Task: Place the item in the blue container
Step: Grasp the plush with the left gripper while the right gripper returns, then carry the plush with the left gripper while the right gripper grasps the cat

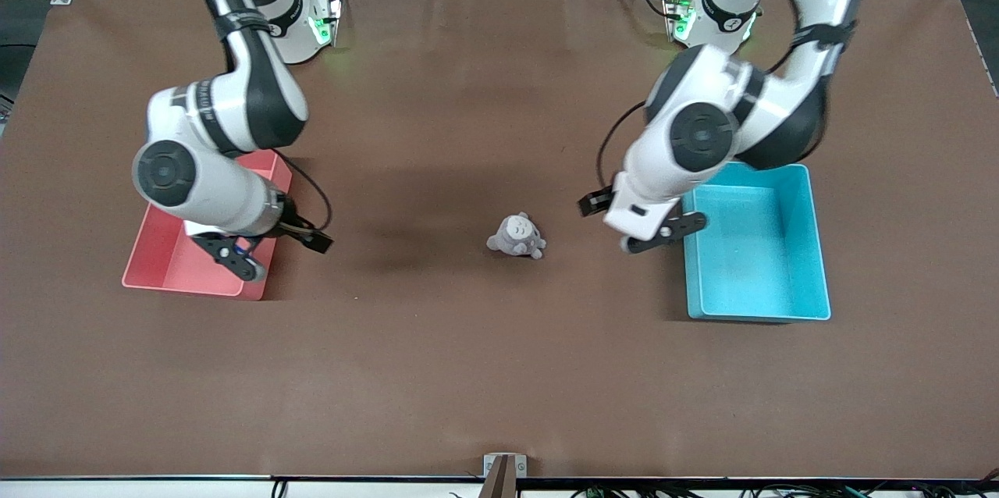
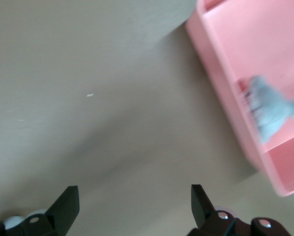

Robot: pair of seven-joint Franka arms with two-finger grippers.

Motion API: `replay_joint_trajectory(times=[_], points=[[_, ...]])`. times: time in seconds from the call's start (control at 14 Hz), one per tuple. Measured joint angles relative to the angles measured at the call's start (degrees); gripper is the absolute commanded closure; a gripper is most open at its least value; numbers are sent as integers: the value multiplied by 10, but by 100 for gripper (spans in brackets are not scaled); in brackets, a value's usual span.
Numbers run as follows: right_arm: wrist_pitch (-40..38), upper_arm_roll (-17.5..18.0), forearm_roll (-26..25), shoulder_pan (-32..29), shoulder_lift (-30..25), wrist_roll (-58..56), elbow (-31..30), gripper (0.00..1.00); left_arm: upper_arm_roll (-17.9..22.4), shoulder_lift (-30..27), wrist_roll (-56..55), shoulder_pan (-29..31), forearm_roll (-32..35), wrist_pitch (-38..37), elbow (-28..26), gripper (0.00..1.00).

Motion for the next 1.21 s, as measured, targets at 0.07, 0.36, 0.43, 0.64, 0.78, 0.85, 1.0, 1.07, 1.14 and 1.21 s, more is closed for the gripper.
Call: replay_joint_trajectory(times=[0.07, 0.36, 0.43, 0.64, 0.78, 0.85, 1.0, 1.07, 1.14, 1.21], points=[[7, 0, -1, -21, -13, -40, -25, 0, 0, 19, -35, -18, 0, 36, 0, 0], [76, -1, -2, -127, -51, -214, -130, 0, 0, 85, -125, -65, 0, 157, 4, 0], [102, -1, -2, -154, -54, -253, -157, 0, 1, 97, -130, -72, 0, 174, 5, 0], [177, 0, 1, -205, -55, -311, -233, 0, 2, 125, -134, -90, 0, 196, 7, 0], [197, 2, 25, -208, -55, -312, -262, 0, 3, 139, -135, -98, 0, 215, 7, 0], [199, 5, 37, -208, -55, -312, -268, 0, 4, 145, -135, -101, 0, 224, 8, 0], [200, 9, 46, -208, -55, -312, -272, 0, 5, 155, -135, -103, 9, 240, 8, 0], [203, 9, 47, -208, -54, -312, -273, 0, 5, 159, -135, -103, 24, 248, 8, 0], [207, 9, 51, -208, -51, -312, -274, 0, 6, 163, -135, -103, 40, 257, 8, 0], [211, 9, 62, -208, -46, -312, -275, 0, 7, 166, -135, -103, 52, 264, 9, 0]])
